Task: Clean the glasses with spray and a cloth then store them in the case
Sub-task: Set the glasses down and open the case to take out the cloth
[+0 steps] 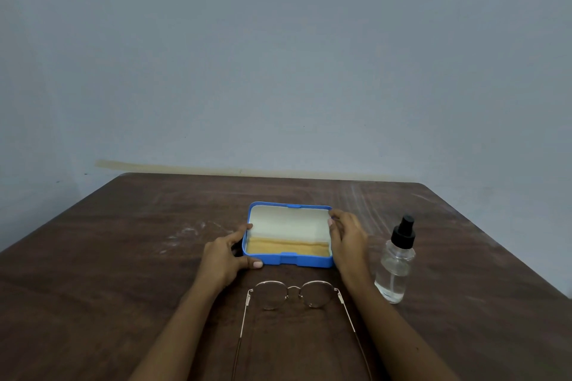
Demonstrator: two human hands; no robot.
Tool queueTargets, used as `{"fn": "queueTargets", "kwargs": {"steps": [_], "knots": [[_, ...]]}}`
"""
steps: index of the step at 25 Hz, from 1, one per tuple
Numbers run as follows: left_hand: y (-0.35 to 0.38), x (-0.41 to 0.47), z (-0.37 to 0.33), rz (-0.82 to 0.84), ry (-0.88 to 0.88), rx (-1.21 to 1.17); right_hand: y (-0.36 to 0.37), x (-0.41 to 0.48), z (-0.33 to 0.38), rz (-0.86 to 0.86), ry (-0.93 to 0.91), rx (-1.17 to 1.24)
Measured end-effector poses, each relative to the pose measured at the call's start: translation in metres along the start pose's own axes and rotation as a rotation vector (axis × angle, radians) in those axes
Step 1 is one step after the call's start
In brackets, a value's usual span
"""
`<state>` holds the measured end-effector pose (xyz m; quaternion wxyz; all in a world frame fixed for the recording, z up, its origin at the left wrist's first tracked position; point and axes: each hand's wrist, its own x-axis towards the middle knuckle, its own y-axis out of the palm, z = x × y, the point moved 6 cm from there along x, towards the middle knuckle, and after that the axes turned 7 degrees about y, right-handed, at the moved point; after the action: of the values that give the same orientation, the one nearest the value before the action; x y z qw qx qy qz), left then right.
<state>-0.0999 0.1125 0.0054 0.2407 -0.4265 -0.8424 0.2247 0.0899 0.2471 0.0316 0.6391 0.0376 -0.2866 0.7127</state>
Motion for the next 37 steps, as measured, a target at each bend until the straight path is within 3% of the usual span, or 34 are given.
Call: {"fn": "queueTargets", "kwargs": {"steps": [9, 18, 32, 37], "knots": [[0.001, -0.005, 0.000, -0.035, 0.036, -0.095, -0.007, -0.015, -0.001, 0.058, 0.052, 0.076], [0.001, -0.005, -0.003, -0.036, 0.057, -0.120, 0.016, -0.002, -0.008, 0.240, 0.007, -0.403], [0.001, -0.004, 0.001, -0.022, 0.031, -0.157, 0.000, -0.005, 0.005, 0.147, 0.064, -0.361], [0.000, -0.005, -0.001, -0.025, 0.041, -0.184, -0.006, -0.013, 0.021, 0.219, 0.044, -0.342]]}}
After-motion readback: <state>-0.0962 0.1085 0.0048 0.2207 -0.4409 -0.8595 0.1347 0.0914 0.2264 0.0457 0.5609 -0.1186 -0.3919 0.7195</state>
